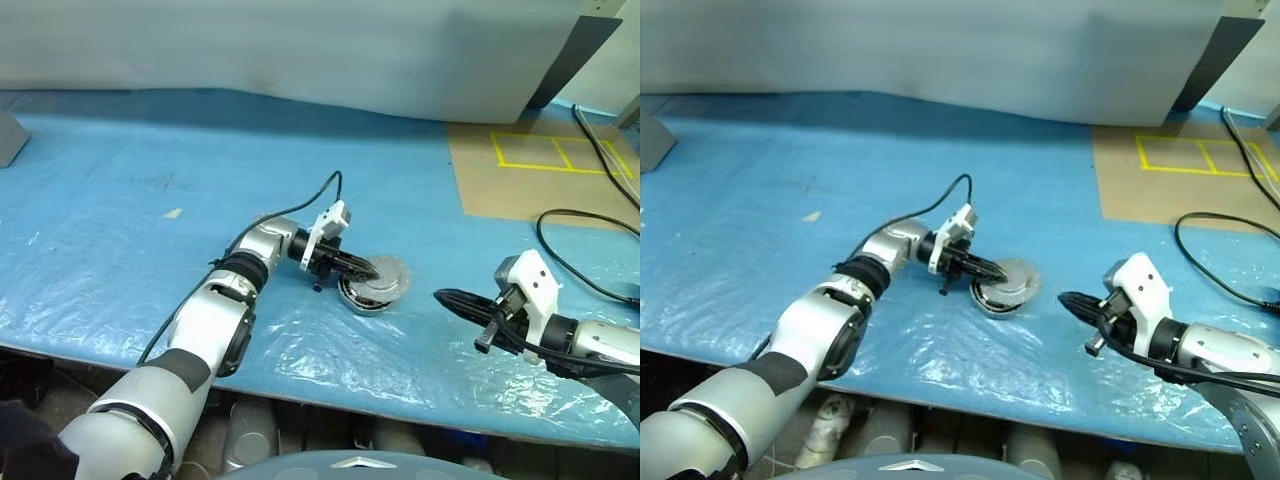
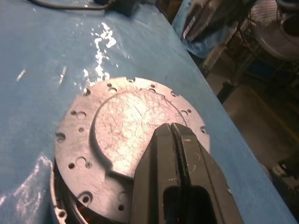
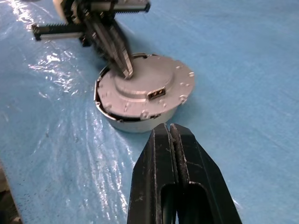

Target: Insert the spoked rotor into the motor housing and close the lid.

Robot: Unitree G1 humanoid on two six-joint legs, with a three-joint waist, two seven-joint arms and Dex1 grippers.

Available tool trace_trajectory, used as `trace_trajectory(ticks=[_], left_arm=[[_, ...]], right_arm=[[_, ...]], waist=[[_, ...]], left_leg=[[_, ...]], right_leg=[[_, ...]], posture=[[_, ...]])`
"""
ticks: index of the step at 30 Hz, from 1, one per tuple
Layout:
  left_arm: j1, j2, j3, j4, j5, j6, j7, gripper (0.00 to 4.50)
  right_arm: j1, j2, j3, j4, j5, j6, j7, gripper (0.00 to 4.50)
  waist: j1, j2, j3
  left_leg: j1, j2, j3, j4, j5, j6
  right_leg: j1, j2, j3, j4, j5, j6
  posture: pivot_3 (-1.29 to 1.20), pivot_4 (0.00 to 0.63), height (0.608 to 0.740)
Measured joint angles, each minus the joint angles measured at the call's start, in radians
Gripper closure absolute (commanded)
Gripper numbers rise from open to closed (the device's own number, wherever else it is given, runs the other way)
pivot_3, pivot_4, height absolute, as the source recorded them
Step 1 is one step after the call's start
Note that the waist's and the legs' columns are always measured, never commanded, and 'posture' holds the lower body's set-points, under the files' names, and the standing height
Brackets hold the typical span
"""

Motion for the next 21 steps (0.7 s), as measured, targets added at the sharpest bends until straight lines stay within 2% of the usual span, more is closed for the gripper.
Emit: trace_trajectory(ticks=[7, 12, 17, 21], left_arm=[[0.035, 0.038, -0.074, -0.039, 0.01, -0.118, -0.008, 4.47], [0.054, 0.066, -0.05, -0.118, -0.062, -0.061, -0.007, 4.47], [0.161, 0.199, -0.027, -0.546, -0.284, 0.183, -0.006, 4.47], [0.322, 0.303, 0.008, -0.859, -0.369, 0.347, 0.03, 4.5]], right_arm=[[-0.077, 0.009, 0.08, 0.005, -0.007, -0.011, -0.029, 4.5], [-0.144, 0.02, 0.116, 0.023, 0.001, -0.013, -0.037, 4.5], [-0.206, 0.03, 0.157, 0.045, 0.011, -0.018, -0.036, 4.5], [-0.263, 0.029, 0.258, 0.06, -0.037, -0.049, -0.032, 3.65]], waist=[[0.003, 0.0, 0.0], [0.001, 0.0, 0.0], [-0.007, 0.002, 0.0], [-0.011, 0.004, 0.0]], left_leg=[[0.002, 0.0, 0.0, 0.0, 0.001, 0.001], [0.001, 0.0, 0.0, -0.001, 0.001, 0.001], [0.002, 0.001, 0.001, -0.004, 0.001, 0.001], [0.003, 0.001, 0.002, -0.007, 0.001, 0.001]], right_leg=[[0.003, -0.001, -0.001, 0.0, 0.0, 0.0], [0.002, -0.001, -0.001, 0.0, 0.0, 0.0], [0.001, -0.001, -0.002, 0.001, -0.001, -0.002], [0.0, 0.0, -0.002, 0.0, -0.002, -0.002]], posture=[[0.0, 0.15, 0.74], [0.0, 0.15, 0.74], [0.0, 0.15, 0.74], [0.0, 0.15, 0.74]])
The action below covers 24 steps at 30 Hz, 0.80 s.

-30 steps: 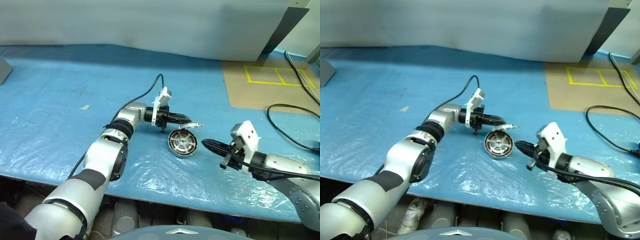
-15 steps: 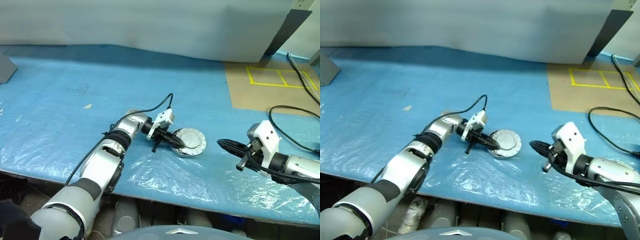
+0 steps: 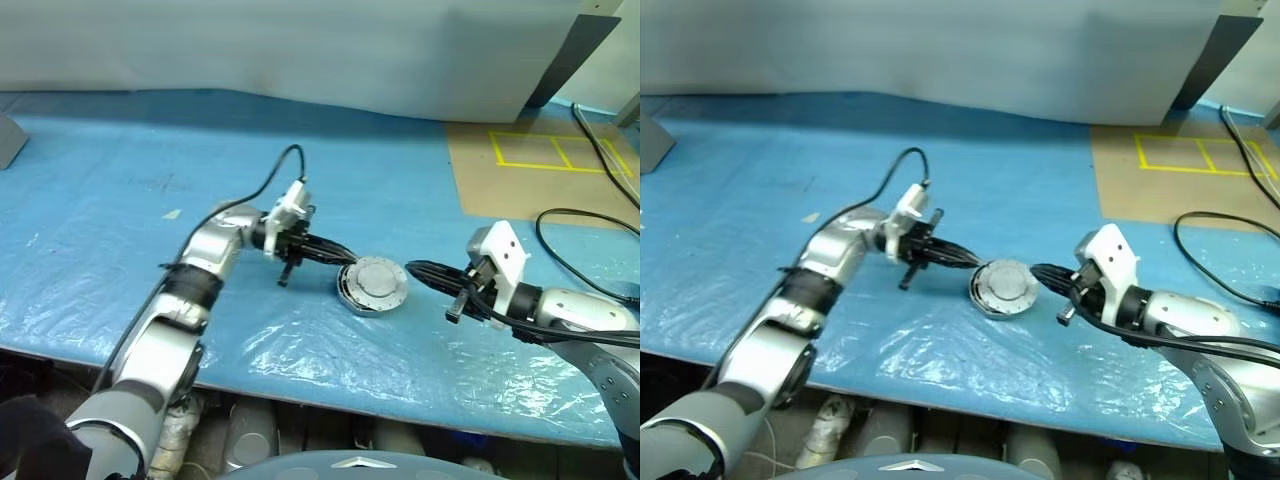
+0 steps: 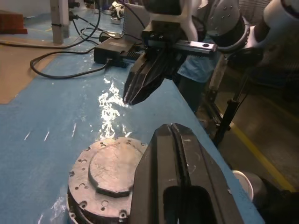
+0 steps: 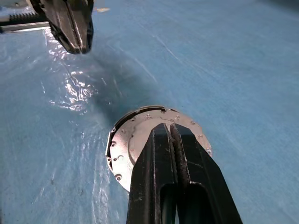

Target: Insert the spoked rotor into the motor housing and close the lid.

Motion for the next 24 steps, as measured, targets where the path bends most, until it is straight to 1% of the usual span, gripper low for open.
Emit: trace_trajectory(ticks=[2, 5, 7, 10, 11, 19, 24], left_arm=[[0.076, 0.029, 0.009, -0.093, -0.012, 0.044, 0.047, 4.5], [0.18, 0.057, 0.021, -0.19, -0.007, 0.044, 0.125, 4.5], [0.209, 0.061, 0.031, -0.222, -0.007, 0.053, 0.179, 4.5], [0.227, 0.073, 0.046, -0.275, -0.012, 0.079, 0.239, 4.5], [0.24, 0.081, 0.048, -0.294, -0.013, 0.083, 0.252, 4.5], [0.287, 0.106, 0.066, -0.297, -0.011, 0.068, 0.302, 4.5], [0.324, 0.107, 0.069, -0.284, -0.008, 0.04, 0.309, 4.5]], right_arm=[[-0.035, 0.0, 0.06, 0.036, -0.05, -0.039, 0.006, 3.03], [-0.071, 0.0, 0.132, 0.105, -0.115, -0.101, 0.038, 1.92], [-0.093, 0.002, 0.172, 0.141, -0.14, -0.137, 0.065, 1.29], [-0.12, 0.006, 0.213, 0.192, -0.18, -0.188, 0.1, 0.19], [-0.129, 0.007, 0.226, 0.212, -0.197, -0.206, 0.112, 0.01], [-0.176, 0.026, 0.345, 0.353, -0.338, -0.315, 0.171, 0.01], [-0.191, 0.04, 0.392, 0.384, -0.415, -0.389, 0.191, 0.01]], waist=[[-0.006, 0.0, 0.0], [-0.008, 0.0, 0.0], [-0.011, 0.0, 0.0], [-0.017, 0.0, 0.0], [-0.02, 0.0, 0.0], [-0.024, 0.001, 0.0], [-0.024, 0.001, 0.0]], left_leg=[[-0.001, 0.0, 0.0, 0.0, 0.0, 0.0], [-0.002, 0.0, 0.0, 0.0, 0.0, 0.0], [-0.002, 0.0, 0.0, 0.001, 0.0, 0.0], [-0.002, 0.0, 0.0, 0.001, 0.0, 0.0], [-0.002, 0.0, 0.0, 0.001, 0.0, 0.0], [-0.002, -0.001, 0.001, 0.002, 0.0, 0.0], [-0.001, 0.0, 0.001, 0.002, 0.0, 0.0]], right_leg=[[0.0, 0.0, -0.001, 0.0, -0.001, 0.0], [0.0, 0.0, -0.001, 0.0, -0.002, 0.001], [0.0, 0.0, -0.001, 0.0, -0.002, 0.001], [0.0, 0.0, -0.001, 0.0, -0.002, 0.001], [0.0, 0.0, -0.001, 0.0, -0.002, 0.001], [-0.001, 0.001, -0.001, 0.001, -0.002, 0.0], [-0.001, 0.001, -0.001, 0.002, -0.002, 0.0]], posture=[[0.0, 0.15, 0.74], [0.0, 0.15, 0.74], [0.0, 0.15, 0.74], [0.0, 0.15, 0.74], [0.0, 0.15, 0.74], [0.0, 0.15, 0.74], [0.0, 0.15, 0.74]])
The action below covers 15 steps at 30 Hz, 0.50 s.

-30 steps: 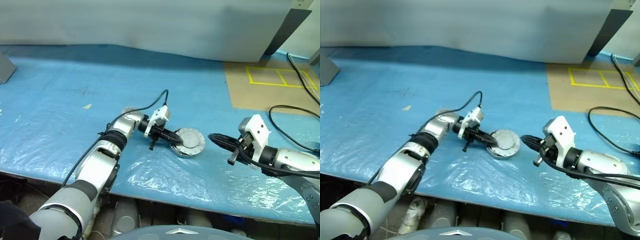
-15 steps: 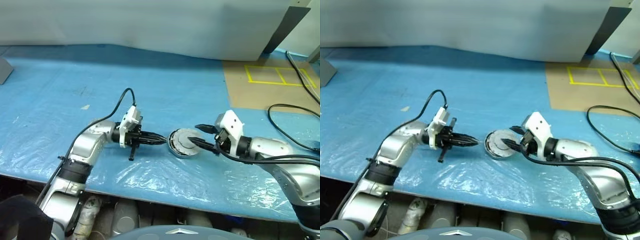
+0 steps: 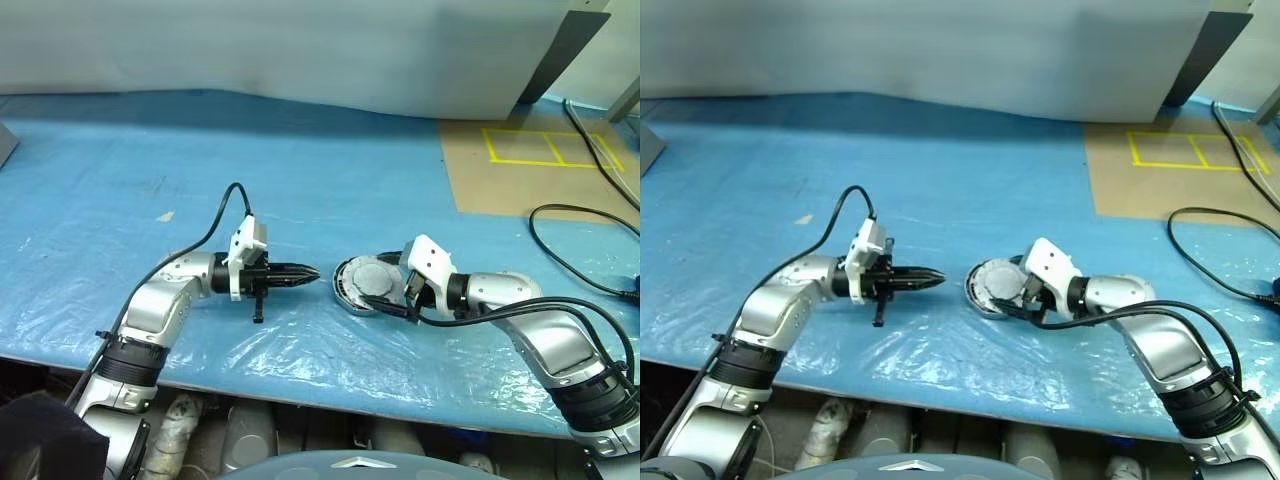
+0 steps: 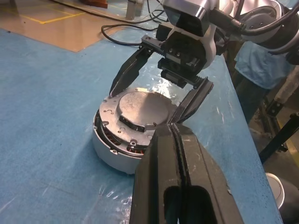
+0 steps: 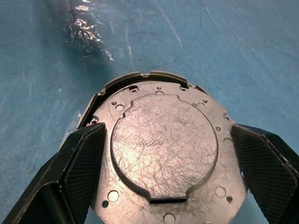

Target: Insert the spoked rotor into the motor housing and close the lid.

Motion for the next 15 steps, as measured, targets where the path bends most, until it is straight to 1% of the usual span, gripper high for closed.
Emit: trace_trajectory(ticks=[3, 6, 12, 15], left_arm=[[0.01, 0.0, 0.0, 0.015, 0.006, -0.013, 0.0, 4.5], [0.01, 0.003, 0.0, 0.03, 0.011, -0.02, 0.004, 4.5], [0.013, 0.005, 0.001, 0.016, 0.01, -0.014, 0.028, 4.5], [0.015, 0.005, 0.001, -0.018, 0.004, 0.011, 0.051, 4.5]], right_arm=[[-0.007, 0.003, 0.019, 0.01, -0.036, -0.043, 0.01, 0.58], [-0.007, 0.012, 0.021, 0.024, -0.052, -0.075, 0.021, 1.51], [-0.009, 0.048, 0.009, 0.028, -0.048, -0.049, 0.023, 1.52], [-0.038, 0.124, -0.016, 0.041, 0.008, 0.043, 0.01, 1.52]], waist=[[0.0, 0.0, 0.0], [0.0, 0.0, 0.0], [-0.001, 0.0, 0.0], [-0.01, 0.0, 0.0]], left_leg=[[0.001, 0.0, 0.0, 0.001, 0.0, 0.0], [0.001, 0.001, 0.0, 0.003, 0.0, 0.0], [0.002, 0.001, 0.0, 0.003, 0.0, 0.0], [0.002, 0.001, 0.0, 0.004, 0.0, 0.0]], right_leg=[[0.0, 0.0, 0.0, 0.001, 0.0, 0.0], [0.001, 0.0, 0.0, 0.001, 0.0, 0.0], [0.002, 0.0, 0.0, 0.002, 0.0, -0.001], [0.001, 0.0, 0.001, 0.004, 0.0, -0.001]], posture=[[0.0, 0.15, 0.74], [0.0, 0.15, 0.74], [0.0, 0.15, 0.74], [0.0, 0.15, 0.74]])
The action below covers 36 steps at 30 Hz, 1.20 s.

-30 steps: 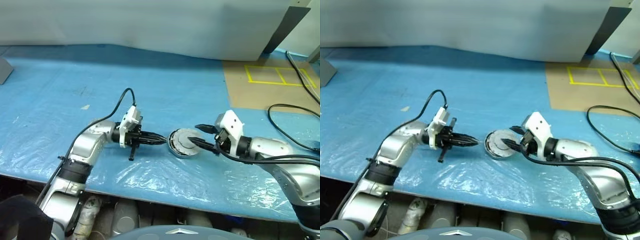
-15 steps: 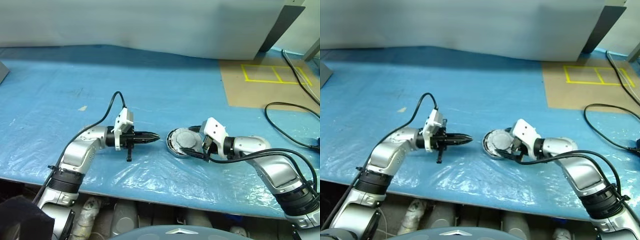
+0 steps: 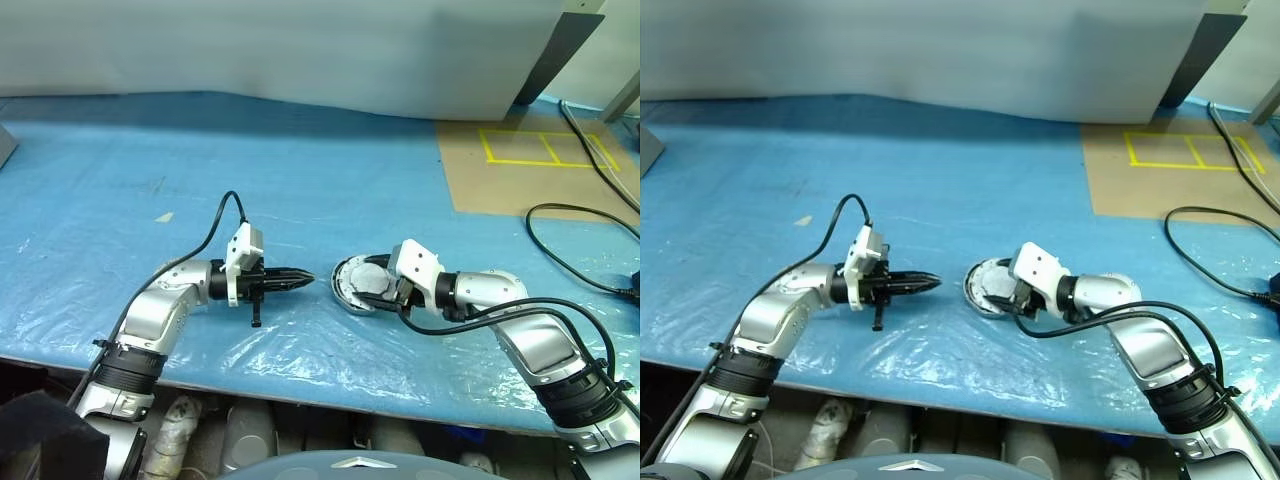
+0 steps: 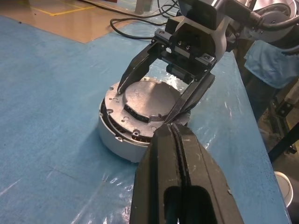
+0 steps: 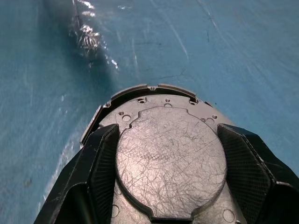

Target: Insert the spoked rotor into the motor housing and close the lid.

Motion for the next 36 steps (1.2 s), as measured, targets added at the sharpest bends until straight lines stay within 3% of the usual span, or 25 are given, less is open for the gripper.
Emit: trace_trajectory(ticks=[8, 26, 36], left_arm=[[-0.004, -0.006, 0.0, -0.036, -0.019, 0.053, 0.046, 4.5], [-0.017, -0.008, 0.0, -0.044, -0.033, 0.068, 0.071, 4.5], [0.002, 0.003, 0.002, 0.064, -0.007, -0.032, 0.028, 4.5]], right_arm=[[-0.06, 0.06, -0.033, -0.002, 0.055, 0.107, -0.036, 1.52], [-0.071, 0.174, -0.015, 0.113, -0.012, 0.057, -0.102, 1.52], [-0.068, 0.17, 0.013, 0.176, -0.079, -0.072, -0.099, 1.52]], waist=[[-0.009, 0.0, 0.0], [-0.014, 0.0, 0.0], [-0.014, 0.0, 0.0]], left_leg=[[-0.001, 0.0, 0.0, 0.001, 0.0, 0.0], [0.0, -0.001, 0.0, 0.003, 0.0, 0.0], [0.004, 0.0, 0.0, 0.004, 0.0, 0.0]], right_leg=[[0.0, 0.0, 0.0, 0.0, 0.0, 0.0], [0.0, 0.0, 0.0, 0.002, 0.0, 0.0], [0.003, 0.0, 0.001, 0.004, 0.0, -0.001]], posture=[[0.0, 0.15, 0.74], [0.0, 0.15, 0.74], [0.0, 0.15, 0.74]])
